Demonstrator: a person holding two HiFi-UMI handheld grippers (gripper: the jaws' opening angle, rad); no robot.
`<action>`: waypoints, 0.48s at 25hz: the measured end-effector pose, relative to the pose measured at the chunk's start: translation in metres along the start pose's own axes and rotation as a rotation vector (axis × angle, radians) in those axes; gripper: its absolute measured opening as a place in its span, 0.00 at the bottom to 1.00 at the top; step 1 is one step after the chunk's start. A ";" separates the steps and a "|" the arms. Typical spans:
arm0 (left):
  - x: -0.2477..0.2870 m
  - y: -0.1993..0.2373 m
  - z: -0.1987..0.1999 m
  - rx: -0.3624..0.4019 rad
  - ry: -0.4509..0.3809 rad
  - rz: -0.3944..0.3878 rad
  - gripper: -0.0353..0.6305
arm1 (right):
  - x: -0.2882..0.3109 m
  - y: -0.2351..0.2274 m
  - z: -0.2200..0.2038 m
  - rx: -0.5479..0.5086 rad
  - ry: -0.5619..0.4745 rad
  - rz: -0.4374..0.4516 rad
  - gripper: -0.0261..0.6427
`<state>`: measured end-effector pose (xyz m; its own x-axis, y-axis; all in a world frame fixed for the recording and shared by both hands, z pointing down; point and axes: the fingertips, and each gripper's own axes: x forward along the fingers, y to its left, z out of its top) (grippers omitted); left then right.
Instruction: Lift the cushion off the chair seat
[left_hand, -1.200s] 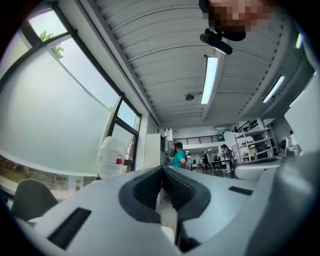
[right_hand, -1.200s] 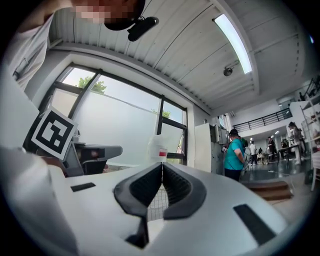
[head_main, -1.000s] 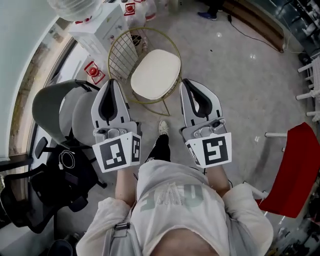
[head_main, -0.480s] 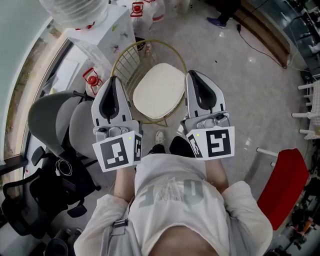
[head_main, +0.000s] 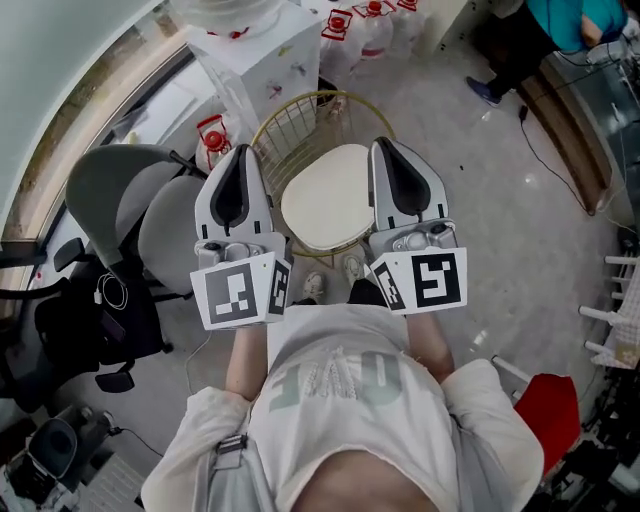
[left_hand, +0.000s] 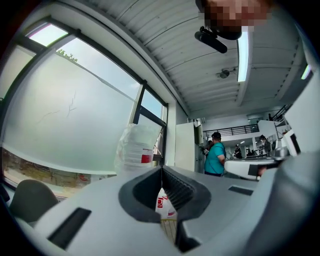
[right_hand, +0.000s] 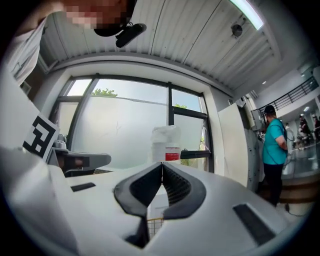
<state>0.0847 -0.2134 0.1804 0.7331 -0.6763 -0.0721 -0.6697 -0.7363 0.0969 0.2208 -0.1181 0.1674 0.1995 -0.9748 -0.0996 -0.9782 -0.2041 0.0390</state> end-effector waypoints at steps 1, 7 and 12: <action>0.001 0.000 0.000 -0.002 0.001 0.014 0.08 | 0.005 0.001 -0.001 0.004 0.002 0.025 0.07; -0.002 0.009 -0.011 0.003 0.030 0.126 0.08 | 0.033 0.010 -0.015 0.042 0.039 0.160 0.07; -0.004 0.018 -0.045 -0.047 0.067 0.163 0.12 | 0.043 0.014 -0.039 0.062 0.096 0.223 0.07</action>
<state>0.0752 -0.2232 0.2267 0.6227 -0.7823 0.0142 -0.7750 -0.6142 0.1487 0.2183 -0.1663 0.2029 -0.0202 -0.9998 -0.0004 -0.9997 0.0202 -0.0122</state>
